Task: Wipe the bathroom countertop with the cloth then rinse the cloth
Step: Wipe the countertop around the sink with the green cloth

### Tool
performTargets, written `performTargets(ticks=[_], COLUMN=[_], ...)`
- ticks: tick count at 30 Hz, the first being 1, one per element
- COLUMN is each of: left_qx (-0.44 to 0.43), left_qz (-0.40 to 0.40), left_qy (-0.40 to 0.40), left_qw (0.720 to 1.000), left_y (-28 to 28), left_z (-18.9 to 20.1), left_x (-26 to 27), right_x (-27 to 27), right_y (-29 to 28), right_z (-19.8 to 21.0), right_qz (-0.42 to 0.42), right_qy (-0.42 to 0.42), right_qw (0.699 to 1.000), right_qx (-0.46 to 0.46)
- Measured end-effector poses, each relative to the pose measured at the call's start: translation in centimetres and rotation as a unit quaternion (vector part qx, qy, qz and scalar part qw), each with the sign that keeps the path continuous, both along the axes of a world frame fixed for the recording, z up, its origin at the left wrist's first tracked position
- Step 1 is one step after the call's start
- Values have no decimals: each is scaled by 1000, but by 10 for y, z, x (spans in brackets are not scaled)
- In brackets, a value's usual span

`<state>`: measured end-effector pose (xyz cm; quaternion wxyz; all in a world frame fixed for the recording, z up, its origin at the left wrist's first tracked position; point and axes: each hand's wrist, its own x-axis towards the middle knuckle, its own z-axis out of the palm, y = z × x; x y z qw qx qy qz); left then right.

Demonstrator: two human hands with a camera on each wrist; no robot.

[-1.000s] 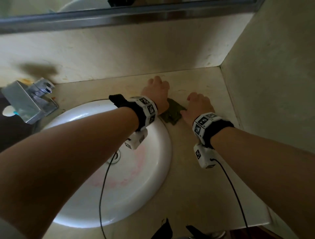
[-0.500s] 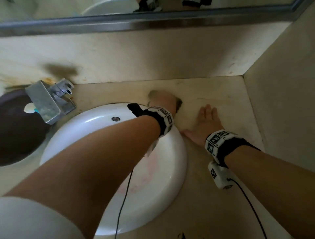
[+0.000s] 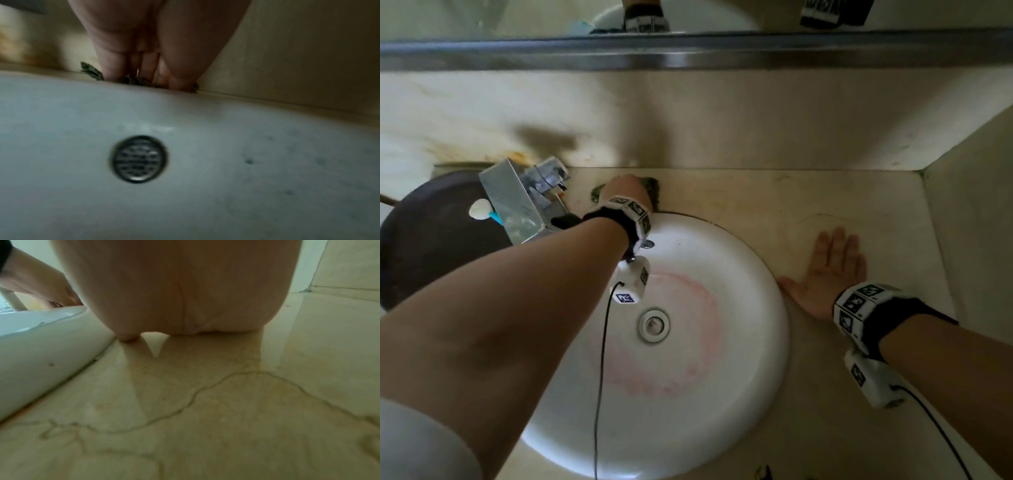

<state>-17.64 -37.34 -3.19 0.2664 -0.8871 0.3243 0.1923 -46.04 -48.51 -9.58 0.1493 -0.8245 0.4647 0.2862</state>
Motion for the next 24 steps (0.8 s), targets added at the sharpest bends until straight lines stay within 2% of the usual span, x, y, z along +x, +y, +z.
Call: performTargets(ticks=[2, 5, 7, 10, 13, 18, 24], left_qx=[-88, -131, -161, -198, -212, -211, -188], left_qz=[7, -28, -20, -28, -32, 12, -29], left_qy=[24, 78, 115, 130, 151, 83, 85], left_qw=[996, 988, 980, 971, 965, 974, 978], left_y=[-13, -40, -55, -67, -62, -33, -42], left_z=[-6, -14, -24, -32, -43, -49, -47], left_x=[-9, -37, -58, -74, -57, 0, -11], right_x=[6, 25, 33, 36, 37, 38, 41], right_y=[-3, -16, -22, -29, -32, -31, -30], right_z=[8, 23, 30, 27, 22, 22, 24], right_qz=[30, 69, 75, 86, 112, 98, 149], right_qy=[-6, -11, 10, 35, 44, 51, 61], right_qw=[999, 997, 996, 994, 991, 992, 987], right_qx=[6, 42, 57, 64, 60, 60, 17])
